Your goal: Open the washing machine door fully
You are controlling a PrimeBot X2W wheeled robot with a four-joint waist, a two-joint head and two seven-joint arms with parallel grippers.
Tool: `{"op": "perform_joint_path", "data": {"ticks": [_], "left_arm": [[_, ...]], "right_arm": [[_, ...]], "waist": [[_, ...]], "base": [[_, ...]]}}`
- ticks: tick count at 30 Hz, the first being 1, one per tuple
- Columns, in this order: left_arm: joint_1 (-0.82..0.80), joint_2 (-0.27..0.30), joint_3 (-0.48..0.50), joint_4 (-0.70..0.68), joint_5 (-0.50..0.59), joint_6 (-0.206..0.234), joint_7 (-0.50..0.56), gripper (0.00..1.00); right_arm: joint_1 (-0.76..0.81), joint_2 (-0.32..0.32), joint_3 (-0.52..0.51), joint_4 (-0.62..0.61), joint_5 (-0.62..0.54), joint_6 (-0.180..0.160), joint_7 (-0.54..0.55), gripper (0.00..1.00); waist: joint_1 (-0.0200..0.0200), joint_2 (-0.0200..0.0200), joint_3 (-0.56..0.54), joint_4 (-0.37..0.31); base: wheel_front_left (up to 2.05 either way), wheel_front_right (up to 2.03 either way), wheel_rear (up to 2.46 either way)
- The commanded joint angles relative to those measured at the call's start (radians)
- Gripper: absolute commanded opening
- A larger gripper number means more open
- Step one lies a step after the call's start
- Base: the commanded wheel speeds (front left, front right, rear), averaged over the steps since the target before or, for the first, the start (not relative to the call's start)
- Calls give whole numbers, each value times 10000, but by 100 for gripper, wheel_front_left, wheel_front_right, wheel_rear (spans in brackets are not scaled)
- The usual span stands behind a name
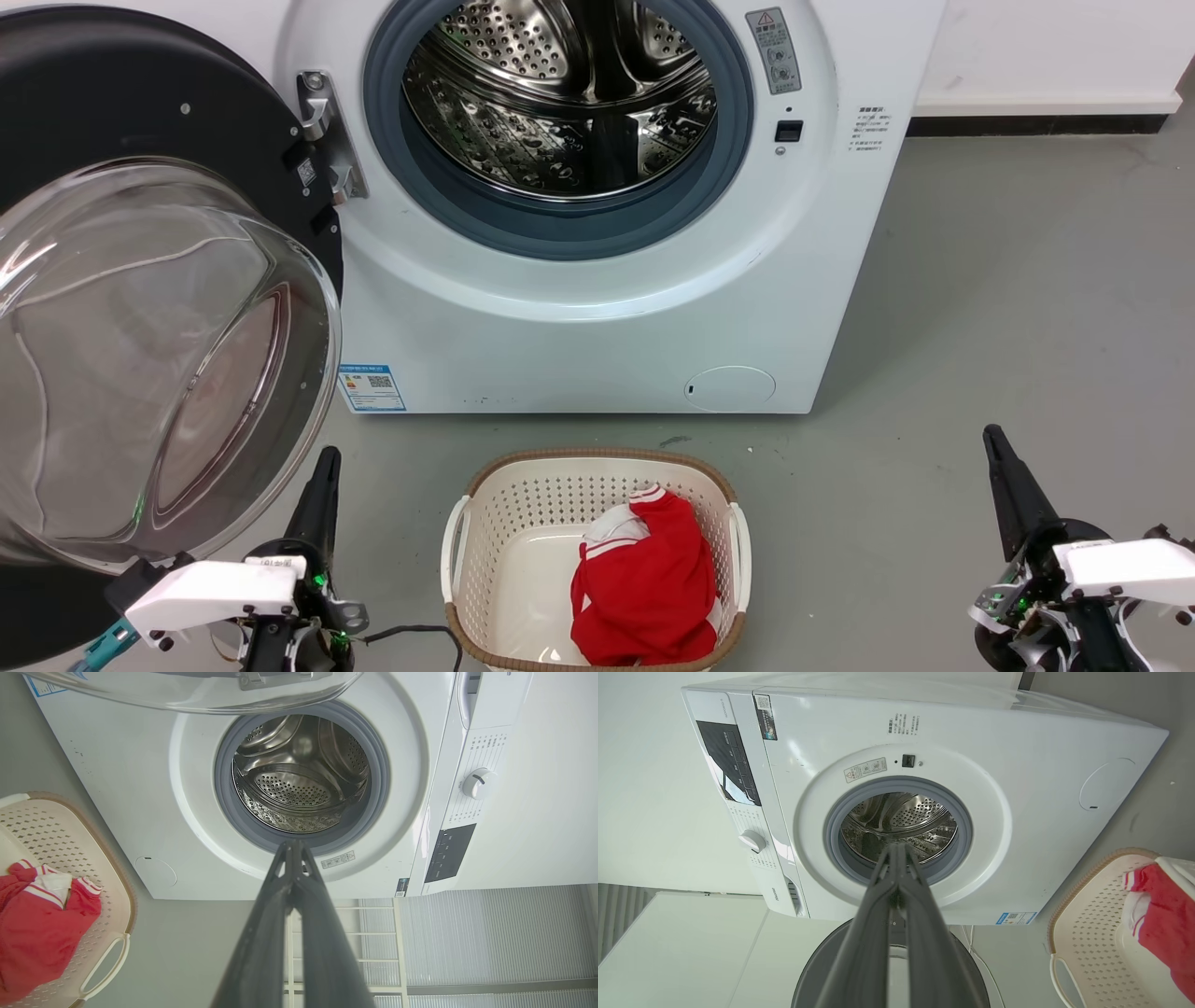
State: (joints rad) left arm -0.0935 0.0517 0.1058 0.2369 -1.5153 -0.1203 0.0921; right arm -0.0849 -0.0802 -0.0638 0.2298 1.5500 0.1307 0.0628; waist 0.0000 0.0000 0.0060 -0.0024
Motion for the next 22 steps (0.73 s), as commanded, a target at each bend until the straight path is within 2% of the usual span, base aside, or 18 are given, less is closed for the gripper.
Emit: {"op": "perform_joint_path", "data": {"ticks": [1,12,22], "left_arm": [[-177,-12,42,25,-212,-68,58,0],[-201,-22,113,104,-994,-128,258,0],[-193,-22,110,101,-979,-132,255,0]], "right_arm": [[-215,13,-45,35,219,-1,72,0],[-259,42,-143,150,958,0,242,0],[-265,80,-185,151,895,0,266,0]], "waist": [[0,0,-4,3],[0,0,-27,23],[0,0,-28,24]], "base": [[0,0,0],[0,0,0],[0,0,0]]}}
